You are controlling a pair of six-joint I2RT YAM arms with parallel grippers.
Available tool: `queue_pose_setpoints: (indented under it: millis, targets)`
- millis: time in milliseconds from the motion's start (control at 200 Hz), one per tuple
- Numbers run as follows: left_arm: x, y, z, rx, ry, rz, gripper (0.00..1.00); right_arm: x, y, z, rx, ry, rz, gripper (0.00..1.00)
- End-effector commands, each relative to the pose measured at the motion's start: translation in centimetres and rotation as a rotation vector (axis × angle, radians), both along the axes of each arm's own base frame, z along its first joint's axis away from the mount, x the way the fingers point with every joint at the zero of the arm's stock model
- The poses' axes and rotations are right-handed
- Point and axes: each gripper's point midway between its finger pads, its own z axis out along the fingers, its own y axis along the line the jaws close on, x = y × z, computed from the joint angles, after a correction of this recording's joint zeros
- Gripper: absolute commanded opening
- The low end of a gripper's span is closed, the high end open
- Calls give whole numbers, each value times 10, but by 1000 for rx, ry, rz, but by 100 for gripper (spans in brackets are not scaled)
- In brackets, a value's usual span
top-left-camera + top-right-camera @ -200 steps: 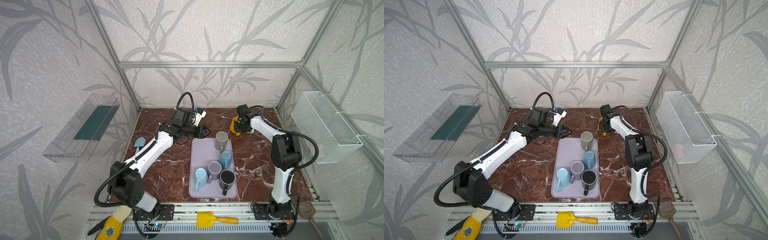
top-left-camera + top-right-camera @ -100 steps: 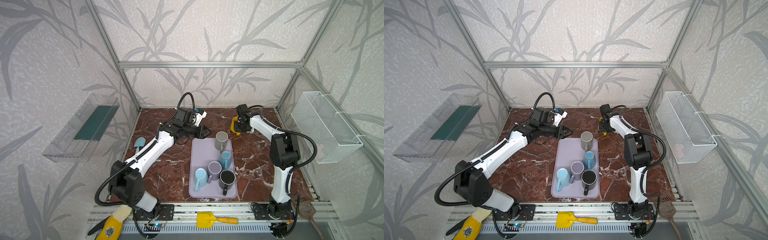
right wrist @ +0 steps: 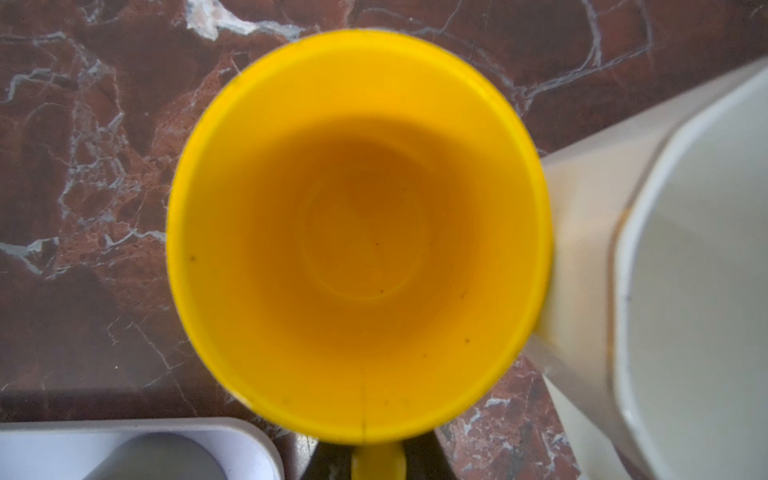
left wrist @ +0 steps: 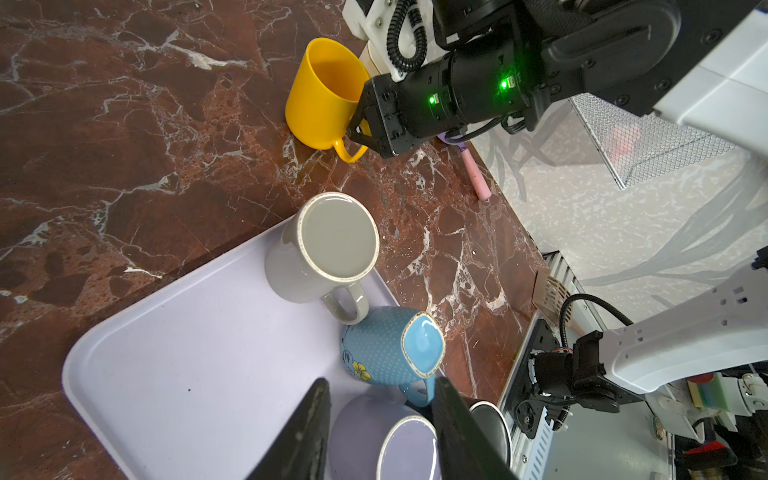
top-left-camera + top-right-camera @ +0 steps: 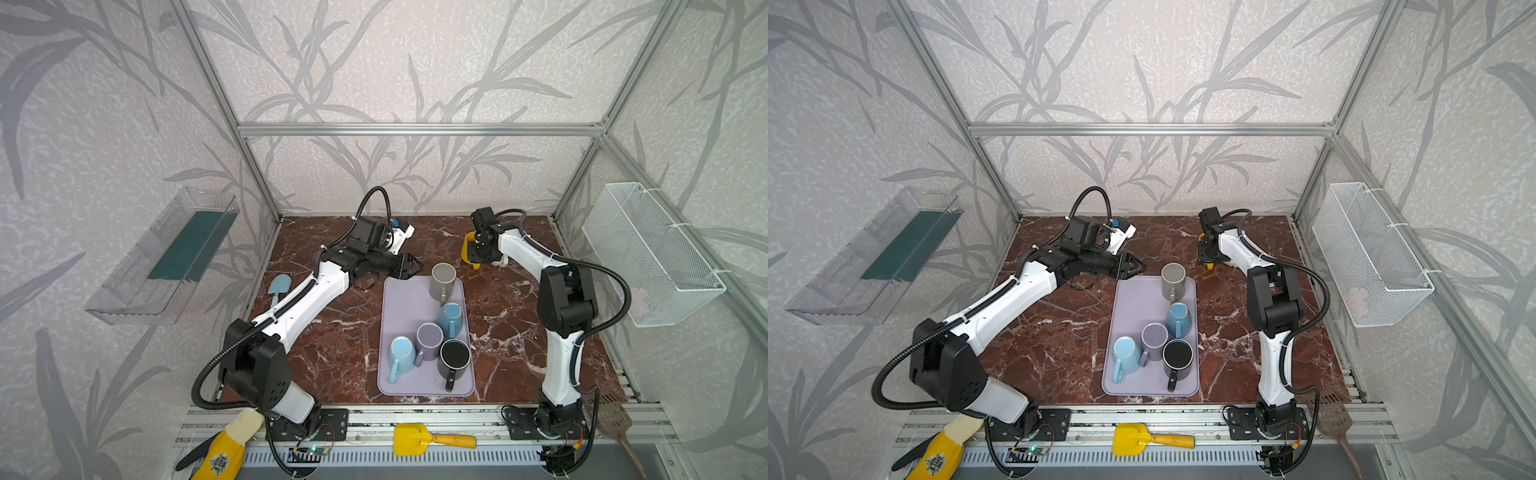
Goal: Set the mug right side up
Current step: 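Open the right gripper and lift it off the yellow mug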
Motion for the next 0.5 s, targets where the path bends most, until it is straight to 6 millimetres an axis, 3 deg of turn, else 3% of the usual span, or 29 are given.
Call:
queue_pose_setpoints:
  millis: [0, 495]
  targets:
    - [1, -3, 10, 9, -32, -18, 44, 9, -3, 15, -4, -40, -20, 7]
    - [3, 3, 5, 44, -26, 8, 49, 8, -3, 23, 7, -63, -22, 16]
